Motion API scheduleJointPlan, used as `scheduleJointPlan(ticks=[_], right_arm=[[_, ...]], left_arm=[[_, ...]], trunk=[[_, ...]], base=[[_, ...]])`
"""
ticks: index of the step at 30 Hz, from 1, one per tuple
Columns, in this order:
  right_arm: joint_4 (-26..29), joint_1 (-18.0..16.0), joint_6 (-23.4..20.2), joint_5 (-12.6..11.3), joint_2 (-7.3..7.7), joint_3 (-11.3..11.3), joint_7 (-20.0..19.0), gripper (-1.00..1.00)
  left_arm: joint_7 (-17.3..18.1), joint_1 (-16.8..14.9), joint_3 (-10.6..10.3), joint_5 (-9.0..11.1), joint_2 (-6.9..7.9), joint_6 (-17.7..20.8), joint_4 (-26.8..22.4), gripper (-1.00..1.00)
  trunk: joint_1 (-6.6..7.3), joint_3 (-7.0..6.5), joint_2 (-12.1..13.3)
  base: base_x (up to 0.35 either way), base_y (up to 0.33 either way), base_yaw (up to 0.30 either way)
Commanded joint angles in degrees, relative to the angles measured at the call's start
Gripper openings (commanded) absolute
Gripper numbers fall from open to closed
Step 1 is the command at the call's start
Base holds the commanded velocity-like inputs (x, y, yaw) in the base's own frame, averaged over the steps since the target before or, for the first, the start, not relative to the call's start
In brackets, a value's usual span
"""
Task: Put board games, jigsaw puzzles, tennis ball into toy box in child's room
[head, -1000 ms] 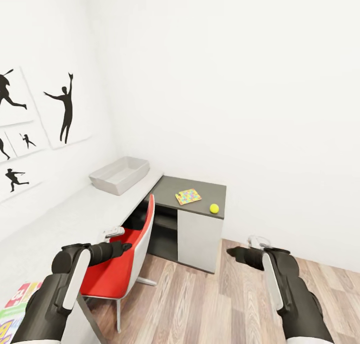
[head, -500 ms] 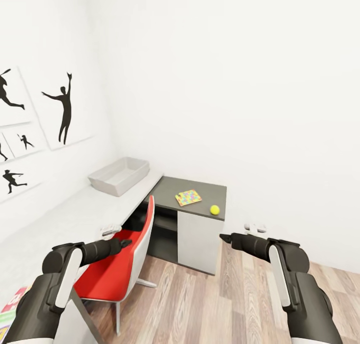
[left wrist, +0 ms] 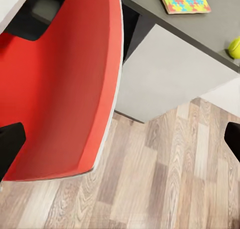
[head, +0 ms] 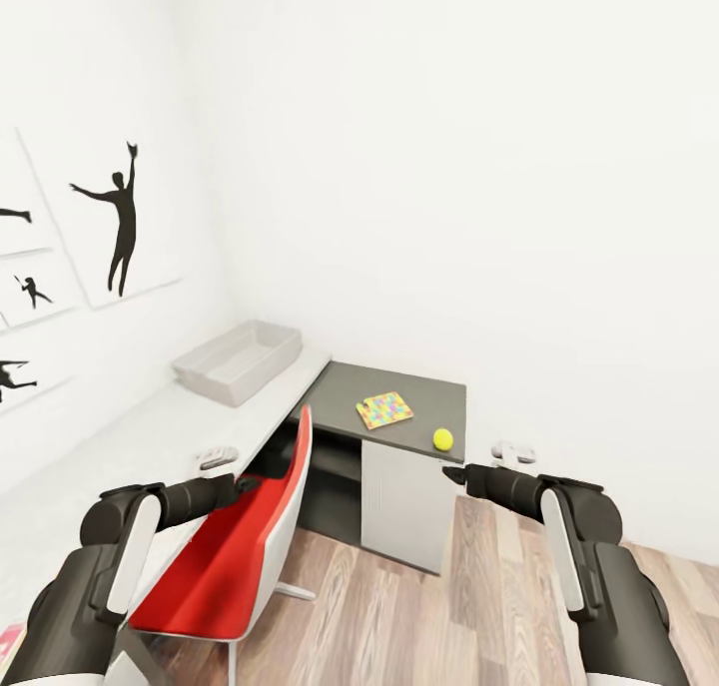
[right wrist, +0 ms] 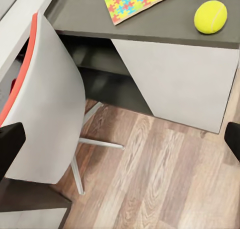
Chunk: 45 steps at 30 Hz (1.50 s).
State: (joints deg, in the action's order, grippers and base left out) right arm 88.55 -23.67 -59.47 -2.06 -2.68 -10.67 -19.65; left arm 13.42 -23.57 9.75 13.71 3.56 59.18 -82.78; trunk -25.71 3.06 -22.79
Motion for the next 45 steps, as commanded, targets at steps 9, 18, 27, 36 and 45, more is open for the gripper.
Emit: scheduleJointPlan(ticks=[9,18,27,36,45], right_arm=[[0.0,-0.1,-0.1,0.0,-0.43,0.1,0.1,1.00],[0.0,-0.1,0.5,0.1,-0.67,0.3,0.1,1.00],[0.0,-0.1,0.6,0.1,-0.76,0.4,0.2,1.00],[0.0,-0.1,0.7,0.1,-0.81,0.4,0.2,1.00],[-0.3,-0.1,2.3,0.0,-0.79,0.3,0.1,1.00]], left_arm=[[0.1,-0.1,0.4,-0.2,-0.04,0.2,0.0,1.00],[0.0,-0.1,0.4,-0.2,-0.11,0.2,0.0,1.00],[-1.1,-0.1,0.4,-0.4,-0.33,0.1,0.0,1.00],[-2.7,-0.1,0.3,-0.4,-0.54,0.1,0.0,1.00],[-3.0,-0.1,0.2,-0.4,-0.57,0.1,0.0,1.00]], trunk=[[-0.07,0.13,-0.1],[-0.07,0.13,-0.1],[-0.07,0.13,-0.1],[-0.07,0.13,-0.1],[-0.07,0.16,-0.1]], base=[[0.297,-0.133,0.247],[0.276,-0.175,0.279],[0.115,-0.141,0.283],[0.011,-0.017,0.283],[0.001,-0.002,0.230]])
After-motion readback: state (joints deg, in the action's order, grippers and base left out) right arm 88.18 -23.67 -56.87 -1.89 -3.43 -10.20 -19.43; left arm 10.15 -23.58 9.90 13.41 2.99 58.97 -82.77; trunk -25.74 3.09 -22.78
